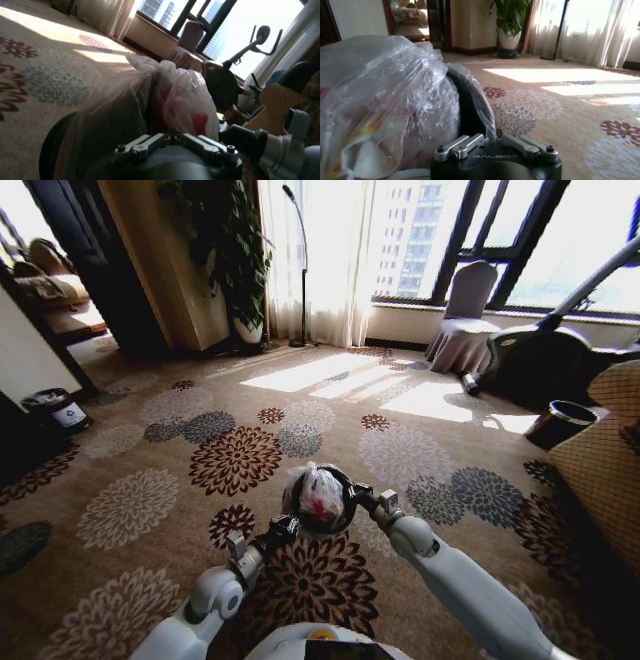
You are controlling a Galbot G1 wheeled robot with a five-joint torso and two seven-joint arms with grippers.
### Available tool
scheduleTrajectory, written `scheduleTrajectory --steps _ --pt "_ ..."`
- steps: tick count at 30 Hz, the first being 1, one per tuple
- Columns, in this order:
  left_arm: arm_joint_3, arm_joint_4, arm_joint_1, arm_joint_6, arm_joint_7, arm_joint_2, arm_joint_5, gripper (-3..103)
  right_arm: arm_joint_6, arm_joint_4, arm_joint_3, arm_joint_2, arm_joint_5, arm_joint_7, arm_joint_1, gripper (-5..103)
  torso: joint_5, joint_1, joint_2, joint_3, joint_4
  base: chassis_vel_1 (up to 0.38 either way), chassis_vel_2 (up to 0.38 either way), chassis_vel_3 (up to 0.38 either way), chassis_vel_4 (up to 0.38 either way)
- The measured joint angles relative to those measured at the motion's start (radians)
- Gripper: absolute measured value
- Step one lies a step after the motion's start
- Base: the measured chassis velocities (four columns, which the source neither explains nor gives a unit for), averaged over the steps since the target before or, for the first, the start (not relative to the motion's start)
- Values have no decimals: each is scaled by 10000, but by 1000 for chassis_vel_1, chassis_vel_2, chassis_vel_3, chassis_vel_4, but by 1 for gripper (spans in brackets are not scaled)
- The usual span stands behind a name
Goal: Pick up the trash from the ground and place it into the trash bin.
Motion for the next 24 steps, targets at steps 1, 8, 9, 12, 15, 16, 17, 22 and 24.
scheduleTrajectory --steps 1,8,9,12,15,16,17,22,24 --pt "56 -265 -157 285 -985 -129 -879 0 76 59 13 -38 -133 -81 -59 1 0 0 0 0 1 0 0 0 0" --pt "-118 -1183 -337 1037 -3249 -394 -2807 0 161 103 28 -94 -386 -210 -226 1 1 0 0 0 -2 0 0 0 0" --pt "-216 -1385 -205 1138 -3218 -358 -2818 0 180 74 29 -94 -407 -224 -235 1 0 0 0 0 -1 0 0 0 0" --pt "-428 -1762 125 1382 -2964 -261 -2782 -1 196 -55 29 -107 -487 -235 -237 1 1 0 0 0 2 0 0 0 0" --pt "-563 -1957 407 1643 -2544 -242 -2276 10 188 -188 27 -131 -602 -237 -204 1 0 0 0 0 0 0 0 0 0" --pt "-563 -1957 407 1643 -2544 -242 -2276 10 188 -188 27 -131 -602 -237 -204 1 0 0 0 0 0 0 0 0 0" --pt "-575 -1981 515 1696 -2318 -231 -1730 15 142 -232 8 -160 -637 -235 -160 1 0 0 0 0 0 0 0 0 0" --pt "-493 -2025 710 1962 -2126 -151 -327 31 -237 -278 -201 -382 -584 -238 120 1 0 0 0 0 1 0 0 0 0" --pt "-487 -1950 844 2000 -2100 -141 295 42 -450 -275 -309 -598 -436 -315 321 1 -2 0 0 0 0 0 0 0 0"
